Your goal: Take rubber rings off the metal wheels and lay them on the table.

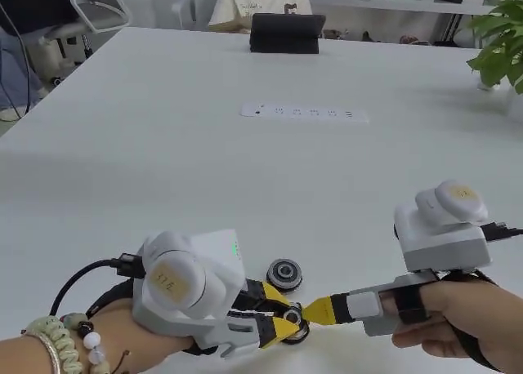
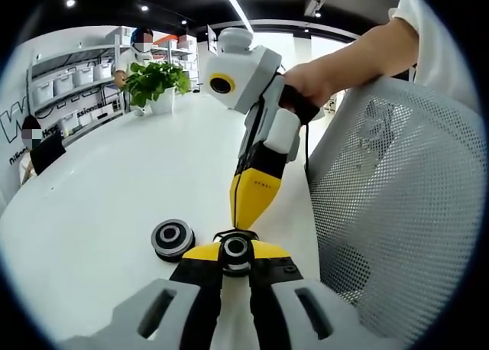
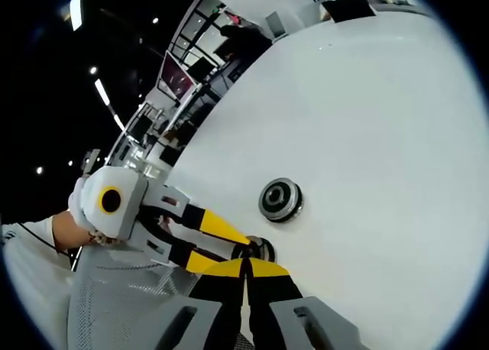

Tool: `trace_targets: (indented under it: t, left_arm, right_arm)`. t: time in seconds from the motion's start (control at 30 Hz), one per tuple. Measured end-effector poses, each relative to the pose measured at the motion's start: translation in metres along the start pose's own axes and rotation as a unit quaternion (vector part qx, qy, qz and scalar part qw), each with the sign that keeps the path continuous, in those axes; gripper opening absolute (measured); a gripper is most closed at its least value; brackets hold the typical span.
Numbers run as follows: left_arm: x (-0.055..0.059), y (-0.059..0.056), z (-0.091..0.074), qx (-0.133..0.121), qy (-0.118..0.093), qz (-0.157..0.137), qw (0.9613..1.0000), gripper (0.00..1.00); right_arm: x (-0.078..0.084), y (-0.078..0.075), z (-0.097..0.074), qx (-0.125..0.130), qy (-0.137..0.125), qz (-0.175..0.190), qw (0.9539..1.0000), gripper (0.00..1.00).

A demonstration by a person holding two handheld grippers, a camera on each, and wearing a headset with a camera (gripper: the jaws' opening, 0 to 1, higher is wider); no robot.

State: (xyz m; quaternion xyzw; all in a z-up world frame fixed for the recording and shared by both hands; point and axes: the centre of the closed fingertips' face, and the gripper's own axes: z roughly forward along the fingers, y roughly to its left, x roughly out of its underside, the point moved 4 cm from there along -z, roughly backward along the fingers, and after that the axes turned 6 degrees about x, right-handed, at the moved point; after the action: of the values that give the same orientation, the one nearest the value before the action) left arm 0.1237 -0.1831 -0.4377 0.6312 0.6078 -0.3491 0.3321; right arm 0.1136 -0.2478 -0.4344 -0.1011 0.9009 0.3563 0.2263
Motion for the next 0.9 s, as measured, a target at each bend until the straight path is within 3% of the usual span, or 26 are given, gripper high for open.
trace_targets:
  t: [0.27, 0.37, 0.43, 0.53, 0.67, 0.9]
  left_arm:
    - [0.001, -0.001, 0.0, 0.0, -0.001, -0.001, 1.0, 0.07]
    - [0.001, -0.001, 0.0, -0.001, -0.002, -0.002, 1.0, 0.07]
    - [0.001, 0.0, 0.0, -0.001, -0.004, -0.007, 1.0, 0.07]
    - [0.001, 0.0, -0.001, -0.001, -0.005, -0.007, 1.0, 0.07]
    - [0.002, 0.0, -0.001, -0.003, -0.011, -0.008, 0.9999, 0.07]
    - [0.001, 0.001, -0.001, -0.005, -0.009, -0.016, 0.9998, 0.07]
  right_arm:
    - [-0.001, 0.004, 0.001, -0.015, -0.003, -0.003, 0.9999, 0.0]
    - [-0.006, 0.011, 0.0, -0.031, -0.021, 0.007, 0.9993, 0.0]
    - [-0.004, 0.008, 0.0, -0.019, -0.015, -0.008, 0.9997, 0.0]
    - [-0.005, 0.012, 0.0, -0.029, -0.019, -0.004, 0.9994, 0.0]
    - [0.001, 0.003, 0.001, 0.002, -0.001, -0.014, 0.9999, 0.0]
    - [0.002, 0.0, 0.003, 0.019, 0.002, -0.022, 0.9996, 0.0]
